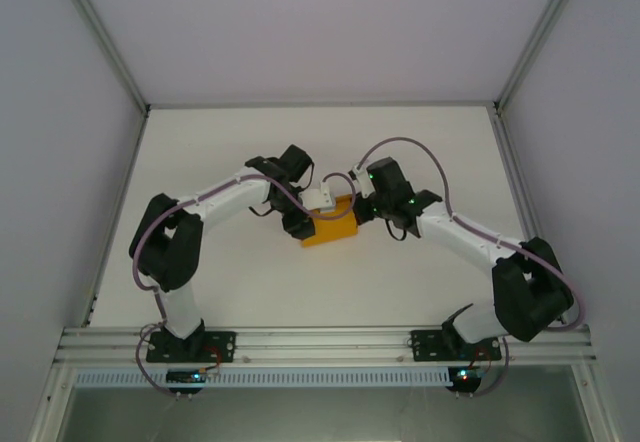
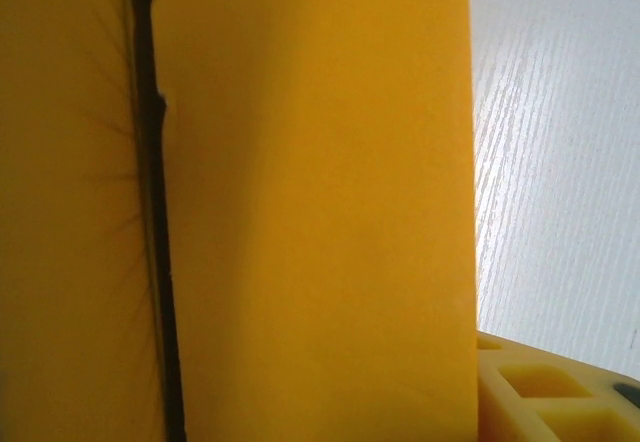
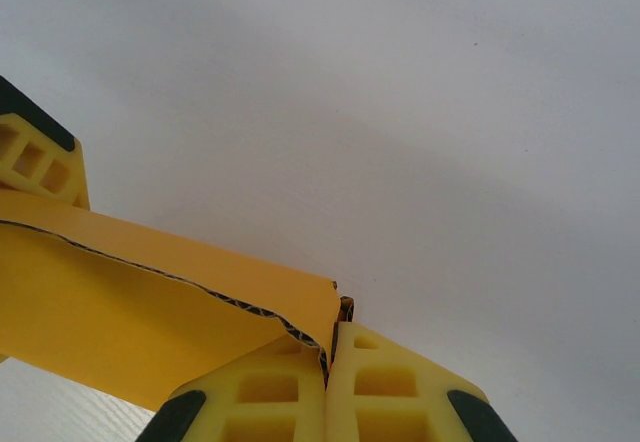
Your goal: Assemble paper box
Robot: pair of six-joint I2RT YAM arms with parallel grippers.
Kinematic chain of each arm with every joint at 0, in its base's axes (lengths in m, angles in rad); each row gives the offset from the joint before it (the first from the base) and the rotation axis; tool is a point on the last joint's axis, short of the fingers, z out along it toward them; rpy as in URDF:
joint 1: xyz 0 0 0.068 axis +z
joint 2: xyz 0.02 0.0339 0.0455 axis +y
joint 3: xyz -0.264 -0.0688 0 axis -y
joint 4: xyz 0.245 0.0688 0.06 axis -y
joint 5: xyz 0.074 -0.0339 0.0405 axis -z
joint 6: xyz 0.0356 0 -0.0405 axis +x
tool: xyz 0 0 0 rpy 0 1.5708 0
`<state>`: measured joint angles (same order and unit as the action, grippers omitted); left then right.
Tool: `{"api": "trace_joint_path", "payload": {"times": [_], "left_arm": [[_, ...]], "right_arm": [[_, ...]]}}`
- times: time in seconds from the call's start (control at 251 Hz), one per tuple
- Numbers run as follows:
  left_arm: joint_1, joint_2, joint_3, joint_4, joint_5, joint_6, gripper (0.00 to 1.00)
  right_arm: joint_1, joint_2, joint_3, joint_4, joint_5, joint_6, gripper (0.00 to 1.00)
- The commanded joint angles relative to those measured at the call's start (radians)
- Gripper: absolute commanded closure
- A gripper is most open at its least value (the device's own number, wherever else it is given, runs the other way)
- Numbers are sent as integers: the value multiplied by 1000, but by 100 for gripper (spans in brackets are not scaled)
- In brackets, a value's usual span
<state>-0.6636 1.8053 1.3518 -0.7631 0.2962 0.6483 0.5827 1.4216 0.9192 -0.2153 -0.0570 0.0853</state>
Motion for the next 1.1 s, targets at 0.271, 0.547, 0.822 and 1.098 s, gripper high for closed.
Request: {"api": "trace_joint_path", "payload": {"times": [0.271, 0.547, 0.822, 1.098], "left_arm": [[-8, 1, 19, 14, 34, -43, 33], [-15, -128, -23, 78, 34, -111, 0], [-20, -408, -209, 208, -223, -442, 0], [-27, -607, -392, 283, -271, -645, 28]], "right_arm": [[63, 11, -97, 16, 126, 12, 100], [103, -23, -158, 46, 188, 108, 100], [137, -51, -124, -62, 272, 232, 100], [163, -43, -86, -124, 269, 283, 100]]}}
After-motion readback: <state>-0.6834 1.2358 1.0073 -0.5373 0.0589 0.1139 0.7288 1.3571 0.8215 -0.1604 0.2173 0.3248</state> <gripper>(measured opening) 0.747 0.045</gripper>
